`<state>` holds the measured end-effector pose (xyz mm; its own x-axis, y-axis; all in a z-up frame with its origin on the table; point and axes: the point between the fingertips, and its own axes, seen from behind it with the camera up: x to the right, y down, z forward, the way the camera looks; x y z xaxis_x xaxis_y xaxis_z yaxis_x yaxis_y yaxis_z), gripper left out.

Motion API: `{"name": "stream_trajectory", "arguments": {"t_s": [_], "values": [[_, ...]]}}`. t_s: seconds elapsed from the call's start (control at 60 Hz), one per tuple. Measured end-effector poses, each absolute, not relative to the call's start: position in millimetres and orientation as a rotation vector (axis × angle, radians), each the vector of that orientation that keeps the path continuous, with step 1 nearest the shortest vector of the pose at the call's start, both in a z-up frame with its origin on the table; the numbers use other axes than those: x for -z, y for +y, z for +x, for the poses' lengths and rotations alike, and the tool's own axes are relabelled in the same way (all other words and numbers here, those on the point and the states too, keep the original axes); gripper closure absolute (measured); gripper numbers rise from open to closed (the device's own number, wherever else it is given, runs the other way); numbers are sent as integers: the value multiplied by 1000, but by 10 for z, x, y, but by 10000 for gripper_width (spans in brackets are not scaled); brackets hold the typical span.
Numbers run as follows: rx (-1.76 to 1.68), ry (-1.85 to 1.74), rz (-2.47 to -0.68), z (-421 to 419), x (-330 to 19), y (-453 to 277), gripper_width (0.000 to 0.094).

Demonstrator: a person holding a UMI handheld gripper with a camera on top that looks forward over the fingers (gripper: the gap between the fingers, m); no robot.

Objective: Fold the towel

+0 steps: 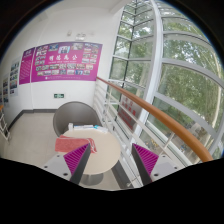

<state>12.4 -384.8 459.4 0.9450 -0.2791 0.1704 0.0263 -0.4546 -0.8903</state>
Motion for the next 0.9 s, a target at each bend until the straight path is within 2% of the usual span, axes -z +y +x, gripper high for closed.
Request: {"name": "stream_trajectory", "arguments": {"t_s": [0.1,0.117,0.3,0.317,0.35,0.367,0.417,0.433,0.55,0.6,0.75,0.9], "values": [[352,189,-2043,128,-4394,-3818,82],[350,191,-2046,109,-4236,-3745,81],[327,214,-2152,-147,-3587,-3704,79],[324,211,-2157,-196,-3388,-3568,80],[315,201,-2181,-305,-3201,-3518,80],[310,196,-2198,-357,-3221,-3608,83],[310,181,-2227,-517,-2896,-3557,78],[312,172,-2231,-587,-2695,-3373,80],[264,130,-2269,-1238,-2141,-3097,79],[214,112,-2265,-1583,-1803,-2715,74],[80,63,-2280,-2667,-1318,-2041,76],[80,-40,-2244,-3181,-917,-1005,80]]}}
